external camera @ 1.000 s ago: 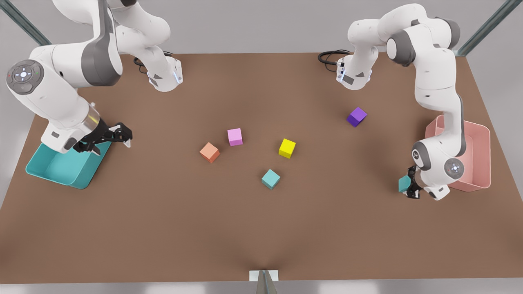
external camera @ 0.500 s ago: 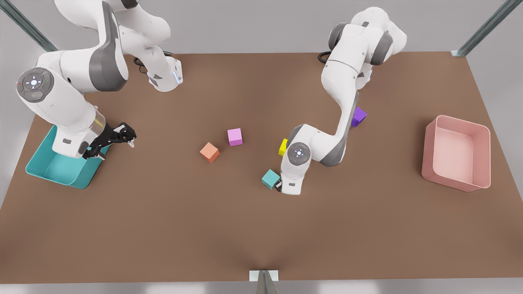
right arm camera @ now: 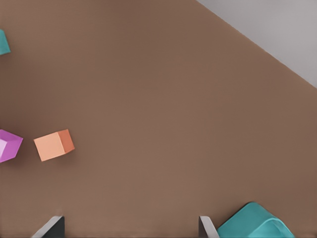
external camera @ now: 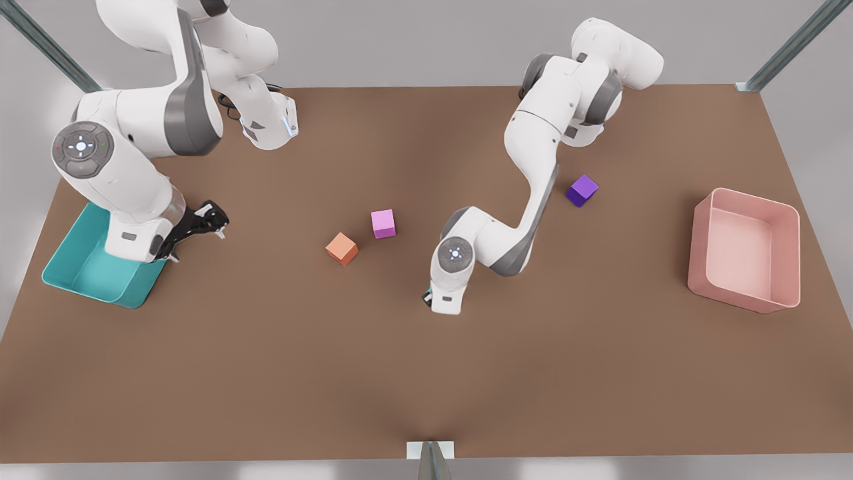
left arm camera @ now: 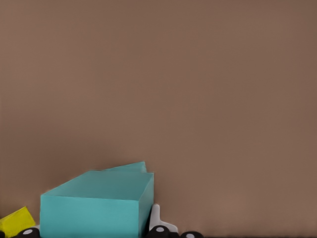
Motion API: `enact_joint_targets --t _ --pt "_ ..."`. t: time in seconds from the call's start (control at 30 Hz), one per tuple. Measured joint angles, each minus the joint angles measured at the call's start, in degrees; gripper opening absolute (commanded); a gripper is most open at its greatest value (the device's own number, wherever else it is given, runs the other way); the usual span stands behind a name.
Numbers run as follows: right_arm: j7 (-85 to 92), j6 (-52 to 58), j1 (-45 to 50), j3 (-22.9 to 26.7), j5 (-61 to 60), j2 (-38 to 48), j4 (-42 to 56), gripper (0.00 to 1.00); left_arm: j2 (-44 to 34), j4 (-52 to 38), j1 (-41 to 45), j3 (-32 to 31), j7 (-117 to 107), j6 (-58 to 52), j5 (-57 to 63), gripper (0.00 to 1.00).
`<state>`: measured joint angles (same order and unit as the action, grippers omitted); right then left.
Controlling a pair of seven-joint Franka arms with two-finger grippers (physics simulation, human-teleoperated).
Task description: Stack the two blue cubes on top of each other
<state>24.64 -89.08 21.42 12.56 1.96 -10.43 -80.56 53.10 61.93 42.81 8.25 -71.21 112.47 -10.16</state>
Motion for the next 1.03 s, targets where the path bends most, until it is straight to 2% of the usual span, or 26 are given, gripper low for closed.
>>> enact_joint_targets --t 0.13,0.17,0.2,0.4,0.57,0.6,0.73,0.8,0.9,1.03 --pt "0.1 0.8 0.0 0.0 0.2 -0.1 -0.1 1.00 0.6 0.0 0.3 -0.4 -0.9 -0.6 -0.1 0.47" --pt "0.1 0.9 0.0 0.0 0.2 -0.1 -0.1 1.00 0.7 0.0 0.4 -0.5 -1.1 -0.7 -0.1 0.64" --pt "0.1 1.0 0.0 0.0 0.3 -0.1 -0.1 1.00 0.7 0.1 0.4 -0.5 -1.4 -0.8 -0.1 1.00" --pt "0.1 1.4 0.0 0.0 0.2 -0.3 -0.2 1.00 -0.4 -0.1 0.0 -0.3 -2.4 -3.1 -0.2 1.00" --pt "0.2 1.5 -0.1 0.1 0.2 -0.4 -0.1 1.00 -9.1 -0.4 -1.1 0.1 -2.9 -15.0 0.2 1.00" --pt "0.2 1.5 -0.1 0.1 0.2 -0.4 -0.1 1.00 -11.8 -0.4 -3.0 0.1 -2.8 -17.7 0.2 1.00" --pt "0.2 1.6 -0.1 0.1 0.3 -0.4 -0.1 1.00 -25.5 -0.3 -23.7 0.1 9.1 -29.2 4.8 1.00" --pt "0.2 1.6 -0.1 0.1 0.3 -0.4 -0.1 1.00 -32.4 5.4 -34.3 -6.0 17.2 -32.1 8.0 1.00" --pt "0.2 1.6 -0.1 0.1 0.3 -0.4 -0.1 1.00 -35.4 7.3 -38.5 -7.9 27.7 -35.6 10.8 1.00" --pt "0.2 1.6 -0.1 0.1 0.3 -0.7 -0.2 1.00 -34.3 7.8 -39.5 -8.1 39.3 -41.5 11.5 1.00"
